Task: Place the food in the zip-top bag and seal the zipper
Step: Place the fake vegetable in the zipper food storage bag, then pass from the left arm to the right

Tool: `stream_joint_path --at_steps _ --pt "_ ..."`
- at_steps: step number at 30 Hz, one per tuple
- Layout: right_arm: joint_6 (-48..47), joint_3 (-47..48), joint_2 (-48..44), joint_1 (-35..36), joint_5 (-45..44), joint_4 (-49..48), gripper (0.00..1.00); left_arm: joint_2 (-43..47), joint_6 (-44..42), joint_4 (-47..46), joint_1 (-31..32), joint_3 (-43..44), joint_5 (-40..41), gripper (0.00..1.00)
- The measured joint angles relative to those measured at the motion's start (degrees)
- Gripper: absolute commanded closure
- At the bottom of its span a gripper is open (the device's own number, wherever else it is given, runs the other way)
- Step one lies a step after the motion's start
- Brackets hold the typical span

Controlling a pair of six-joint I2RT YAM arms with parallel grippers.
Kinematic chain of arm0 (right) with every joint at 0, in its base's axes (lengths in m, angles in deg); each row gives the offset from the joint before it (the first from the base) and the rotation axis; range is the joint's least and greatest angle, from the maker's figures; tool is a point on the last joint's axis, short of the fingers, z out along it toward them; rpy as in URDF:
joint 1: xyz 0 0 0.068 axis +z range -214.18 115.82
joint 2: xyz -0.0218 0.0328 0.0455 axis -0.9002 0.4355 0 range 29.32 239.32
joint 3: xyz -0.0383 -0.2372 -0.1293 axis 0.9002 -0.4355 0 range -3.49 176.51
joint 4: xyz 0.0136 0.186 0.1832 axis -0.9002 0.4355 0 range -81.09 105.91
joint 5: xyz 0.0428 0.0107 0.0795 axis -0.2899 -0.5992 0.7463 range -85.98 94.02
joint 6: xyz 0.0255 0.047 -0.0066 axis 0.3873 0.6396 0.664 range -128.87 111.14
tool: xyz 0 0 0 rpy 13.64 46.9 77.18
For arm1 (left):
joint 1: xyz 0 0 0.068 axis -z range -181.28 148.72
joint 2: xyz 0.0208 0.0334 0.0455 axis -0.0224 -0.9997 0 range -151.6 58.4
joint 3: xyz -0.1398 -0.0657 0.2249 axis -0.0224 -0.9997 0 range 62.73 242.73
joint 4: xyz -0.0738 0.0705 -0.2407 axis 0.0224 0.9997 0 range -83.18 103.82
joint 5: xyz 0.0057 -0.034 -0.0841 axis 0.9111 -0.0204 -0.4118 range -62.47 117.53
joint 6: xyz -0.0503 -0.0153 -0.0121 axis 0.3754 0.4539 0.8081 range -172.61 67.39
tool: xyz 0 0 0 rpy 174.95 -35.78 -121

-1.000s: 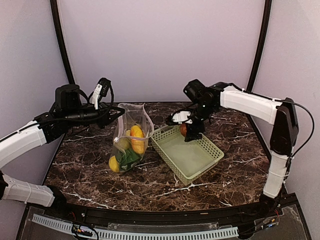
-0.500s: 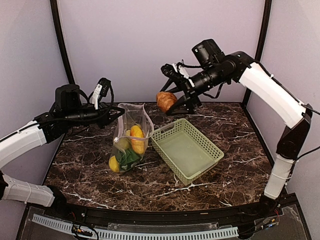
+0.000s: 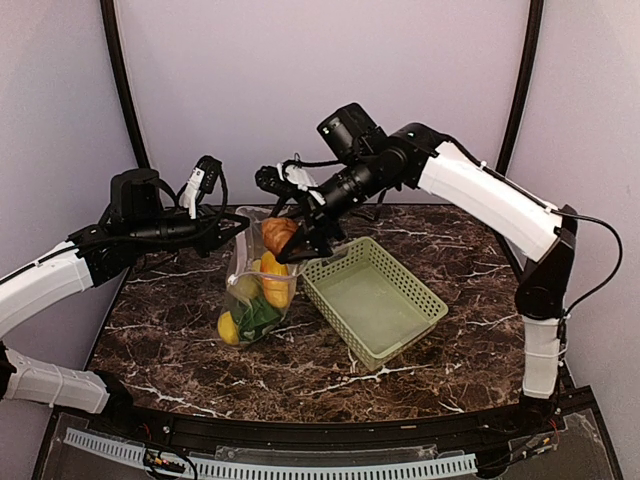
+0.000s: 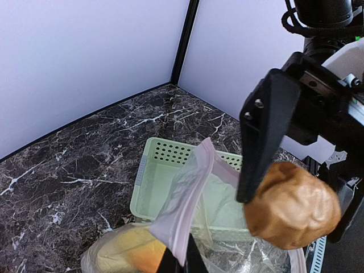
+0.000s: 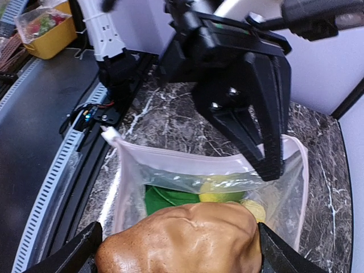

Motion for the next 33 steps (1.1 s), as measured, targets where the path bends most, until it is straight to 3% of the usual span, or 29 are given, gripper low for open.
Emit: stream_joint_path --at_steps 3,12,18,22,27,29,32,33 --pt "1.99 1.73 2.82 0.5 -5.11 -2.36 0.02 0.0 0.0 0.0 0.0 0.0 0.0 0.99" --pt "3.04 0.13 0.66 2.1 -10.25 -4.87 0.01 0.02 0.0 0.09 0.0 0.0 0.11 0.99" --pt "-4.52 -6.45 -6.43 2.71 -8.46 -1.53 0.17 0.02 0.0 0.09 0.0 0.0 0.09 0.99" --pt "-8.94 -11.61 -8.13 5.22 -11.93 0.02 0.23 0.02 0.0 0.09 0.0 0.0 0.09 0.99" --pt "-10.73 -13.97 -5.99 8.41 -19.54 -0.42 0.43 0.02 0.0 0.11 0.0 0.0 0.02 0.99" --pt "-10.4 -13.97 -4.37 9.31 -22.43 -0.85 0.58 0.02 0.0 0.11 0.0 0.0 0.0 0.99" --pt "-10.27 -13.73 -2.6 9.7 -24.98 -1.33 0.98 0.02 0.0 0.11 0.0 0.0 -0.02 0.99" --pt "-10.25 -13.42 -2.12 9.75 -25.68 -1.4 1.0 0.02 0.0 0.11 0.0 0.0 -0.07 0.93"
